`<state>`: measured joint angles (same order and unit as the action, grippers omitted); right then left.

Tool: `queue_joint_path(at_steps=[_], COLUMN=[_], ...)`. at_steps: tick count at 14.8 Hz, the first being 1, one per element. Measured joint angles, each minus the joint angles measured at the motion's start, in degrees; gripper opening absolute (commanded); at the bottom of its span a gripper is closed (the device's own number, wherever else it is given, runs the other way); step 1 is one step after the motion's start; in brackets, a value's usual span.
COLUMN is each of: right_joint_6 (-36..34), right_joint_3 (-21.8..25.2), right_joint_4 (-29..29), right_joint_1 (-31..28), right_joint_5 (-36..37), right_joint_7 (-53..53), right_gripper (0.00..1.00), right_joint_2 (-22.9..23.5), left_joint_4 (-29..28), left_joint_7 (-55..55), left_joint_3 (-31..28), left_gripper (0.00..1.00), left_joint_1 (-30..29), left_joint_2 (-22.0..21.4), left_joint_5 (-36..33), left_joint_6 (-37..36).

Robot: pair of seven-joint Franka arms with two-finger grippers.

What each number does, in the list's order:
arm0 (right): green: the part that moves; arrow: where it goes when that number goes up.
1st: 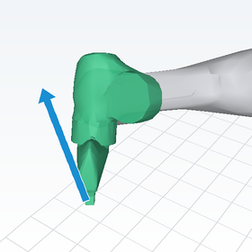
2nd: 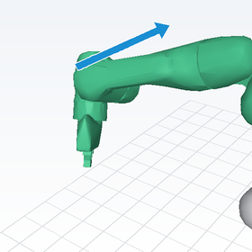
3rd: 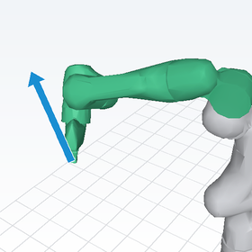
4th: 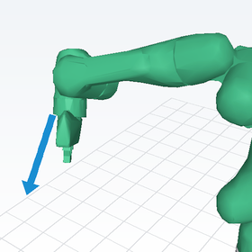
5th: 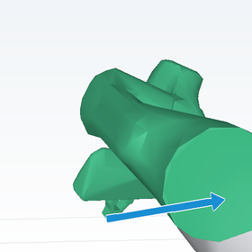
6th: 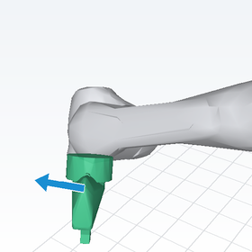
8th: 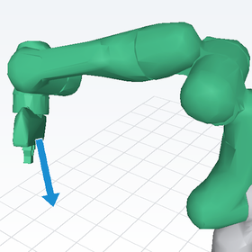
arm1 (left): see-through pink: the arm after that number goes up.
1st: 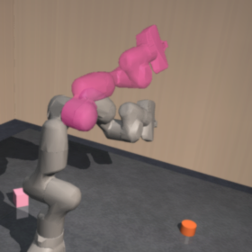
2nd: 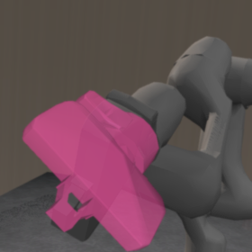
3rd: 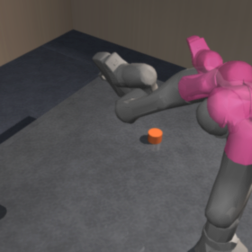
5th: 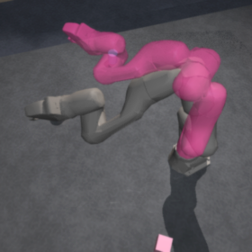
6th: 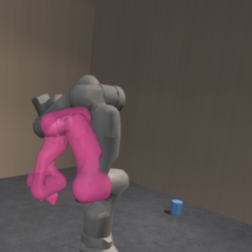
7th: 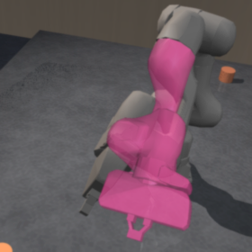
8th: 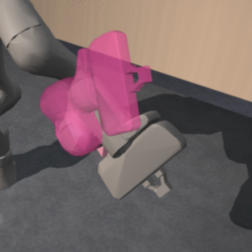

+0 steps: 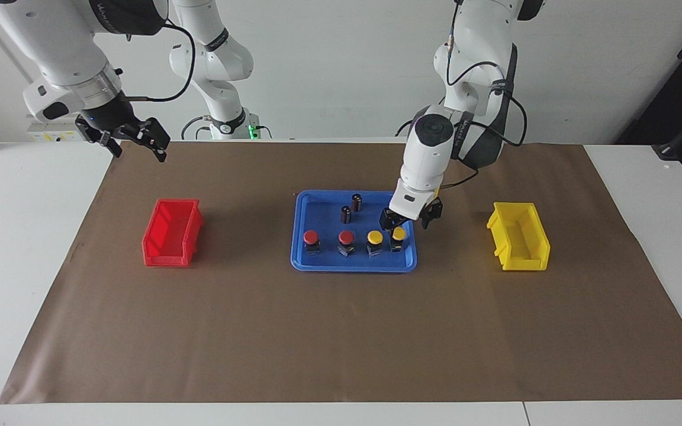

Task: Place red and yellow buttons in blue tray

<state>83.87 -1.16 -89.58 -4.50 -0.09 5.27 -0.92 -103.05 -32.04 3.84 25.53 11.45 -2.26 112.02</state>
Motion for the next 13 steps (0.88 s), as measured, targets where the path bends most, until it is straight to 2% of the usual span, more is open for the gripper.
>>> queue_joint_path(at_steps=[2, 3, 8, 13], right_joint_6=[1.33, 1.83, 0.58, 1.26], right_joint_3=[-0.02, -0.03, -0.37, -0.49], right_joint_4=[-0.10, -0.14, 0.37, 0.47], right_joint_1=[-0.60, -0.65, -0.66, -0.67], right_joint_5=[0.00, 0.00, 0.00, 0.02], right_joint_7=[-0.41, -0.60, -0.78, -1.10], right_gripper=[1.00, 1.00, 1.00, 1.00], right_joint_2=[0.20, 0.34, 0.47, 0.47], left_joint_4=[5.40, 6.95, 8.20, 11.97], left_joint_7=[6.48, 8.27, 19.90, 29.78], left_joint_3=[-0.46, -0.63, -0.93, -1.09], left_gripper=[1.00, 1.00, 1.00, 1.00], left_joint_1=[-4.17, -6.34, -14.93, -20.85], left_joint_2=[-1.96, -3.09, -8.84, -9.83], left_joint_5=[1.05, 1.85, 2.45, 2.59], left_joint_6=[-7.44, -8.96, -13.32, -19.37])
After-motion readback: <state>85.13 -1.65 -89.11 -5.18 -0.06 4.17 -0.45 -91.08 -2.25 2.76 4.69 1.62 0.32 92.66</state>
